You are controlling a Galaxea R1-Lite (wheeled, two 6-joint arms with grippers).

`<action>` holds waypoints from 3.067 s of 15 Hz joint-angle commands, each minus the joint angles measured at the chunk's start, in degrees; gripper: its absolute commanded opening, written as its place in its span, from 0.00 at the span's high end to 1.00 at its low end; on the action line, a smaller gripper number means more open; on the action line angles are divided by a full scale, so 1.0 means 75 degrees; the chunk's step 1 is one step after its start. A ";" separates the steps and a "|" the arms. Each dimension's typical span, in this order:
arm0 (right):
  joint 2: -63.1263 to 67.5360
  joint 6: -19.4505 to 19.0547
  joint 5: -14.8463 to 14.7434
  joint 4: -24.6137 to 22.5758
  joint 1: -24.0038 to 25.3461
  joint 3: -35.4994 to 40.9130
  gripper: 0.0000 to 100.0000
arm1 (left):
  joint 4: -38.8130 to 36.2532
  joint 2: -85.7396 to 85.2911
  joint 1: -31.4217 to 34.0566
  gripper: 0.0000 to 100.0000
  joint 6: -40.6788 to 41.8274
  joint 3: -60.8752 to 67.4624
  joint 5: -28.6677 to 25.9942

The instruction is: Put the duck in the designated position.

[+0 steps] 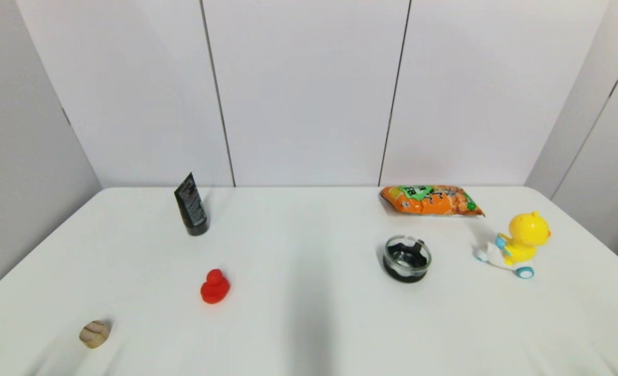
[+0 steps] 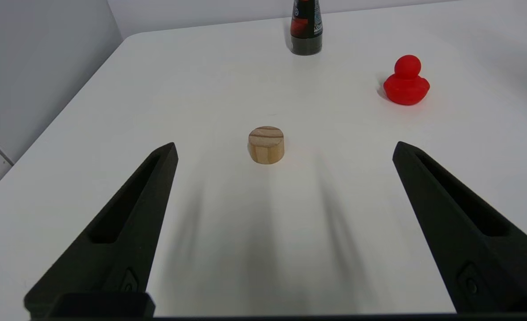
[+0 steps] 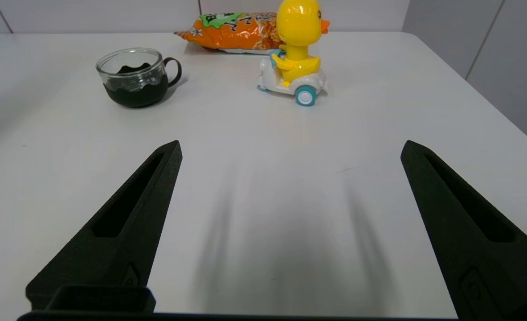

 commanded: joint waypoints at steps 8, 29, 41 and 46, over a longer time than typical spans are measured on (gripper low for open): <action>0.0007 0.0009 -0.0001 -0.0002 0.0001 0.0000 0.00 | 0.0002 0.0010 0.0001 0.00 0.0007 0.0000 -0.0002; 0.0007 0.0009 -0.0001 -0.0002 0.0001 0.0000 0.00 | 0.0002 0.0010 0.0001 0.00 0.0007 0.0000 -0.0002; 0.0007 0.0009 -0.0001 -0.0002 0.0001 0.0000 0.00 | -0.0021 0.3900 -0.0104 0.00 0.0089 -0.2883 -0.0049; 0.0007 0.0009 -0.0001 -0.0002 0.0001 0.0000 0.00 | 0.0166 0.5928 -0.1651 0.00 -0.0087 -0.5121 -0.0014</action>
